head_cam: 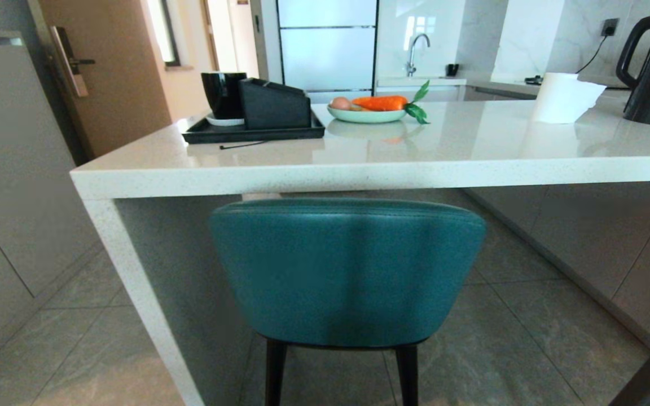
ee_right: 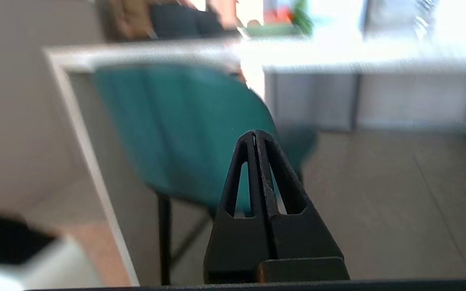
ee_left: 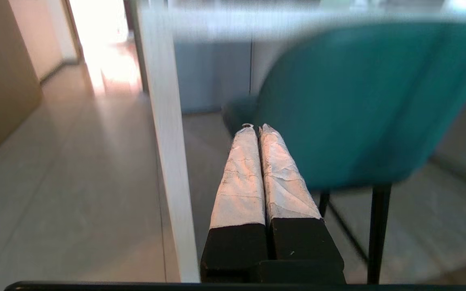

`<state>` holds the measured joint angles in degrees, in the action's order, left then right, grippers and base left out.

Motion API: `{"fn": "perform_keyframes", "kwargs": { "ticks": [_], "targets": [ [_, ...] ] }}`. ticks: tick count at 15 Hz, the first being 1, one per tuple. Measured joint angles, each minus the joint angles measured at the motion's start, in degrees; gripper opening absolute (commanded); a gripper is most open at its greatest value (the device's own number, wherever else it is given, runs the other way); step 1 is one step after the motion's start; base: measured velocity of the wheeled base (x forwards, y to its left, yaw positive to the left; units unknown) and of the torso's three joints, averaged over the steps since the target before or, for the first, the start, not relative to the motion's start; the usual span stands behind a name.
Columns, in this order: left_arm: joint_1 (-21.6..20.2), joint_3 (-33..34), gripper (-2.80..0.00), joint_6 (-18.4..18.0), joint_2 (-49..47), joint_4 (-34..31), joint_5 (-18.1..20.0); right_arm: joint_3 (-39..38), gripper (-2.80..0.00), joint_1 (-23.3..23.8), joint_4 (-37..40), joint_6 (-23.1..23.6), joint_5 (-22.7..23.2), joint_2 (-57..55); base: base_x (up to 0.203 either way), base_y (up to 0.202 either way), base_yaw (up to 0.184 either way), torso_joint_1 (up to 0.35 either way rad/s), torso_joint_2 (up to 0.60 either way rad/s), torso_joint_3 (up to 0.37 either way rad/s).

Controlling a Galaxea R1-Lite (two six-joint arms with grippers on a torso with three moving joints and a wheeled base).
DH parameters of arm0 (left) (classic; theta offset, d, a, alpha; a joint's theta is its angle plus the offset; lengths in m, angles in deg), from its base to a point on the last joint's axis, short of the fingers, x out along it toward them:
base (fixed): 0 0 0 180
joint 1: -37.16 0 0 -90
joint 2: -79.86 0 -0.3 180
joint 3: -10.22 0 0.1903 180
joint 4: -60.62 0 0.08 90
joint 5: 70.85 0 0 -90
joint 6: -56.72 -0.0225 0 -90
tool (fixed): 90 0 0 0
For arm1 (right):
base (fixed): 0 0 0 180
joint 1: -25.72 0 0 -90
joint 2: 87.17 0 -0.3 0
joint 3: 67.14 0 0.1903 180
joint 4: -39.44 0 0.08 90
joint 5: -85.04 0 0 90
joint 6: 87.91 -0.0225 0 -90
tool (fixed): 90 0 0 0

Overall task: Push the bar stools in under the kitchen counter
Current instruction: Push the gray chair back under the dining table

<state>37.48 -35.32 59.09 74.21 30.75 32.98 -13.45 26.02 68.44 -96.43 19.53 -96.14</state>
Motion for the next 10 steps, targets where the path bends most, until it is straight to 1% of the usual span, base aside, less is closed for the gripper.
{"fn": "perform_keyframes", "kwargs": {
  "ticks": [1,2,3,5,6,7,8,9,10],
  "targets": [
    [-0.1,1.9,-2.80,-0.5,2.0,-2.1,-0.5,-0.4,-2.80,-0.1,4.8,1.2,-2.4,3.1,0.000,0.000,0.000,0.000,0.00,0.000],
    [-0.2,3.9,-2.80,-1.0,3.2,-3.0,-1.1,-2.0,-2.80,-0.1,8.3,2.5,-6.3,5.1,0.000,0.000,0.000,0.000,0.00,0.000],
    [-0.2,6.0,-2.80,-2.0,4.1,-2.9,-1.9,-4.3,-2.80,-0.1,10.0,3.7,-10.4,6.5,0.000,0.000,0.000,0.000,0.00,0.000],
    [-0.2,11.4,-2.80,-5.2,5.0,-0.3,-4.6,-8.9,-2.80,-0.1,8.9,6.4,-18.2,7.9,0.000,0.000,0.000,0.000,0.00,0.000],
    [-0.3,14.8,-2.80,-6.5,5.3,2.5,-6.1,-11.6,-2.80,-0.1,7.6,7.9,-21.3,8.4,0.000,0.000,0.000,0.000,0.00,0.000],
    [-0.3,18.0,-2.80,-7.2,5.4,6.6,-7.6,-14.9,-2.80,-0.1,5.7,9.4,-23.5,8.6,0.000,0.000,0.000,0.000,0.00,0.000],
    [-0.3,20.1,-2.80,-7.0,5.5,9.9,-9.3,-18.6,-2.80,-0.1,3.3,10.6,-24.4,8.8,0.000,0.000,0.000,0.000,0.00,0.000],
    [-0.2,21.2,-2.80,-5.6,5.6,10.7,-10.6,-23.0,-2.80,-0.1,0.0,11.8,-24.5,8.9,0.000,0.000,0.000,0.000,0.00,0.000],
    [-0.2,21.6,-2.80,-4.4,5.6,10.6,-11.2,-26.6,-2.80,-0.1,-3.2,12.9,-24.2,8.9,0.000,0.000,0.000,0.000,0.00,0.000]
  ]
}}
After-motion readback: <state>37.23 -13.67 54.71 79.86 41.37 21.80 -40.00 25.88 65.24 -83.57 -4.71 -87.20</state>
